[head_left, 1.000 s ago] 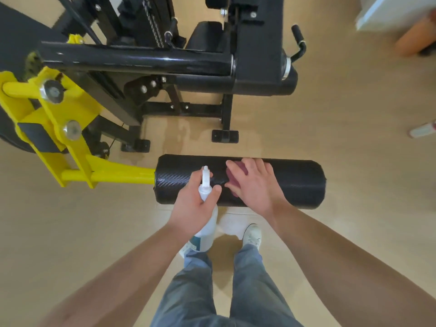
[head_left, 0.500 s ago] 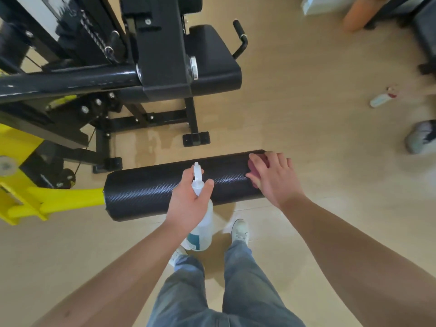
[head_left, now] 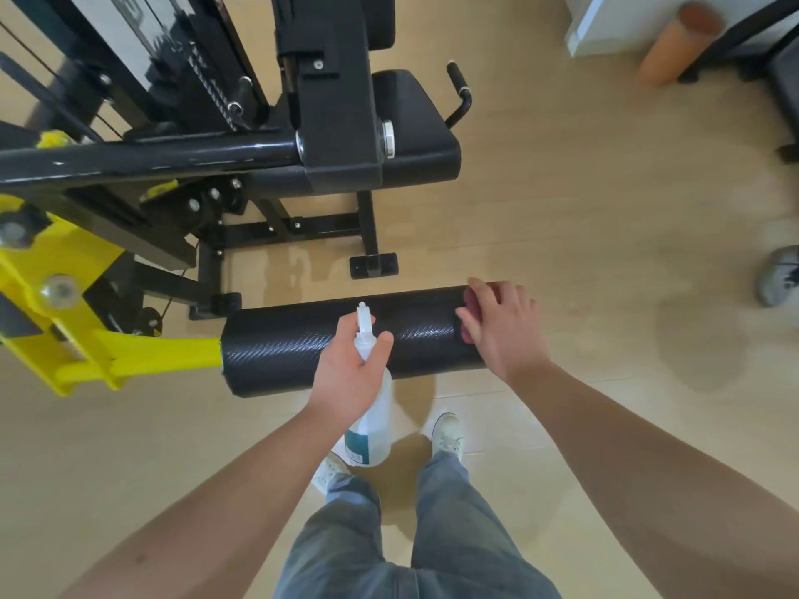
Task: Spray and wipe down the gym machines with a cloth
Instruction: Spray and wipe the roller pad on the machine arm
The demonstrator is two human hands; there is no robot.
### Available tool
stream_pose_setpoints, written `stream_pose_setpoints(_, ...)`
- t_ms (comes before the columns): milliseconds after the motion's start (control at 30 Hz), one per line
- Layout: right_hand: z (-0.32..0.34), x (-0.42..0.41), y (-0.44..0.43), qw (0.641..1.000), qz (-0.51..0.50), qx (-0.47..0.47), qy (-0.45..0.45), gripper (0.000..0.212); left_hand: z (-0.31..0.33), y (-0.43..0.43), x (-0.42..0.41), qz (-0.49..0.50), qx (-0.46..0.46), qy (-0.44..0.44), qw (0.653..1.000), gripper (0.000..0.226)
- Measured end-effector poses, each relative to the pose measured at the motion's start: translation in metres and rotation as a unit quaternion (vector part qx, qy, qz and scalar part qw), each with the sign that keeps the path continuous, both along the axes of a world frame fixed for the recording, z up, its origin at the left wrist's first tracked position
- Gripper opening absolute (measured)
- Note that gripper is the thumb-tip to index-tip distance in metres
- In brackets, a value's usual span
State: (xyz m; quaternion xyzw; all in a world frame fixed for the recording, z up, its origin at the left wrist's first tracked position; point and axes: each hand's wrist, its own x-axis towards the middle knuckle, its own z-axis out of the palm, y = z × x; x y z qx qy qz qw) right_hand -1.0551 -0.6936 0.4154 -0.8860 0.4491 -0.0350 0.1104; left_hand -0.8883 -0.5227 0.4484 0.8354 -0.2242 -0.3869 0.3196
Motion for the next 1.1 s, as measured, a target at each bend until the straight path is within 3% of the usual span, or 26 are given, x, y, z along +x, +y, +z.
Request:
stream_pose_setpoints(233,0.015,0.054,0.031,0.990,0.118,0.069,0.016,0.042,0.004,0.027,0.008,0.001,-0.007,-0.010,1.000,0.030)
stream_pose_setpoints(833,0.034,0.025,0.070,0.979,0.155,0.031,0.125,0.044,0.014,0.052,0.015,0.065,-0.018,-0.014,0.998,0.011)
stream_pose_setpoints(1100,0.044,0.012,0.084,0.972,0.170,0.032,0.158,0.043,0.024,0.069,0.031,0.071,0.040,-0.009,0.997,0.021)
